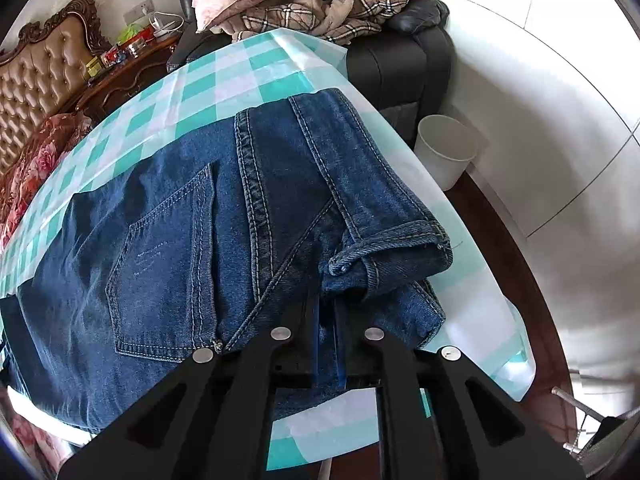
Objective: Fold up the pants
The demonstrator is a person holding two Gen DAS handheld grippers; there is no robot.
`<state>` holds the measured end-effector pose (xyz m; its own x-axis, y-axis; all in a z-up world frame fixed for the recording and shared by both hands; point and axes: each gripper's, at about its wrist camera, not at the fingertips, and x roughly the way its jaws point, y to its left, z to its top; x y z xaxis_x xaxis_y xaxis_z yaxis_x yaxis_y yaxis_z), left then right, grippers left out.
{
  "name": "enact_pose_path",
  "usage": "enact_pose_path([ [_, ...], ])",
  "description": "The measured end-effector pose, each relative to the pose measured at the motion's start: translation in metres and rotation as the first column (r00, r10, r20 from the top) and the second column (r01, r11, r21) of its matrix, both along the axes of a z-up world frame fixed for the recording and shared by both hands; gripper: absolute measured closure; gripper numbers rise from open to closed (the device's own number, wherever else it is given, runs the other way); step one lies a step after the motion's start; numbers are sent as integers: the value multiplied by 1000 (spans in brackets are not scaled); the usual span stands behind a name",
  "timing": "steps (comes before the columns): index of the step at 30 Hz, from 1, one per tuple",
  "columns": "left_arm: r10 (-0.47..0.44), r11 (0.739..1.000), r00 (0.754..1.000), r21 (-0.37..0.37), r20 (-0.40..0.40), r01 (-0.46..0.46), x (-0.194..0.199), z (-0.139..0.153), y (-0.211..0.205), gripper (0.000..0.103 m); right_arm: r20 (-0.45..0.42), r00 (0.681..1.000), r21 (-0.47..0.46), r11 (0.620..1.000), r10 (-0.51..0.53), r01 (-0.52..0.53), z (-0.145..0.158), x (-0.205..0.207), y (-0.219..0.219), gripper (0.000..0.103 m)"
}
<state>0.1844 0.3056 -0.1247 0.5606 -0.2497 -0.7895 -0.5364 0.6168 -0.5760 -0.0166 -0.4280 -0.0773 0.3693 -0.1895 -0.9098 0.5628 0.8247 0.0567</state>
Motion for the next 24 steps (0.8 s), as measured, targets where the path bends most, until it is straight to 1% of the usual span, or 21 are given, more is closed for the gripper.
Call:
enact_pose_path([
  [1, -8, 1000, 1000, 9, -4, 8, 3, -1, 3, 74, -1, 1000, -4, 1000, 3, -3, 0, 1, 1, 92],
  [2, -23, 1000, 1000, 16, -14, 24, 7, -1, 4, 88, -1, 1000, -5, 1000, 3, -3, -1, 2, 1, 92],
  [3, -52, 998, 998, 25, -42, 53, 20, -1, -1, 101, 2, 1000, -4, 1000, 5, -5, -1, 3, 1, 95],
  [4, -71, 996, 996, 45, -61, 73, 26, 4, -4, 102, 0, 1000, -8, 1000, 4, -4, -1, 5, 1, 98],
  [5, -105, 991, 993, 75, -56, 109, 30, 17, -10, 102, 3, 1000, -6, 1000, 1, -1, 0, 6, 1, 100],
  [6, -156, 980, 987, 122, -23, 158, 33, 38, -19, 102, 18, 1000, 5, 1000, 0, -1, 6, 6, 0, 100],
  [7, -214, 960, 977, 188, 21, 207, 34, 69, -30, 102, 45, 999, 21, 1000, 2, -3, 14, 6, -1, 100],
  [8, -256, 941, 965, 242, 60, 235, 29, 99, -39, 102, 99, 995, 77, 997, -6, -2, 26, 3, -7, 100],
  [9, -285, 926, 953, 289, 106, 244, 22, 128, -44, 102, 144, 989, 144, 990, -19, -2, 33, 0, -12, 100],
  [10, -293, 913, 942, 341, 162, 225, 7, 159, -45, 102, 198, 980, 239, 971, -36, -13, 41, -3, -19, 100],
  [11, -284, 904, 940, 378, 188, 198, -6, 175, -43, 102, 262, 963, 361, 931, -56, -44, 47, -7, -28, 100],
  [12, -261, 901, 945, 402, 196, 165, -20, 182, -38, 102, 286, 956, 408, 911, -69, -56, 50, -10, -32, 100],
  [13, -214, 910, 960, 394, 183, 128, -39, 174, -25, 102, 292, 953, 424, 904, -78, -55, 53, -14, -36, 100],
  [15, -166, 928, 979, 355, 116, 115, -57, 140, -5, 102, 242, 967, 377, 926, -81, -17, 50, -19, -40, 101],
  [16, -140, 946, 989, 301, 50, 119, -64, 105, 12, 102, 195, 978, 336, 942, -74, 5, 44, -20, -40, 101],
  [19, -117, 974, 990, 185, -73, 129, -81, 32, 43, 102, 83, 997, 247, 969, -6, -14, 23, -19, -27, 101],
  [20, -112, 980, 990, 153, -84, 124, -88, 18, 48, 102, 64, 998, 223, 975, 12, -26, 20, -19, -23, 101],
  [22, -115, 981, 991, 148, -74, 125, -91, 12, 51, 102, 13, 998, 125, 991, 54, -55, 16, -16, -8, 101],
  [24, -126, 979, 989, 153, -80, 137, -83, 19, 50, 102, -15, 997, 75, 995, 72, -71, 14, -11, -1, 101],
])
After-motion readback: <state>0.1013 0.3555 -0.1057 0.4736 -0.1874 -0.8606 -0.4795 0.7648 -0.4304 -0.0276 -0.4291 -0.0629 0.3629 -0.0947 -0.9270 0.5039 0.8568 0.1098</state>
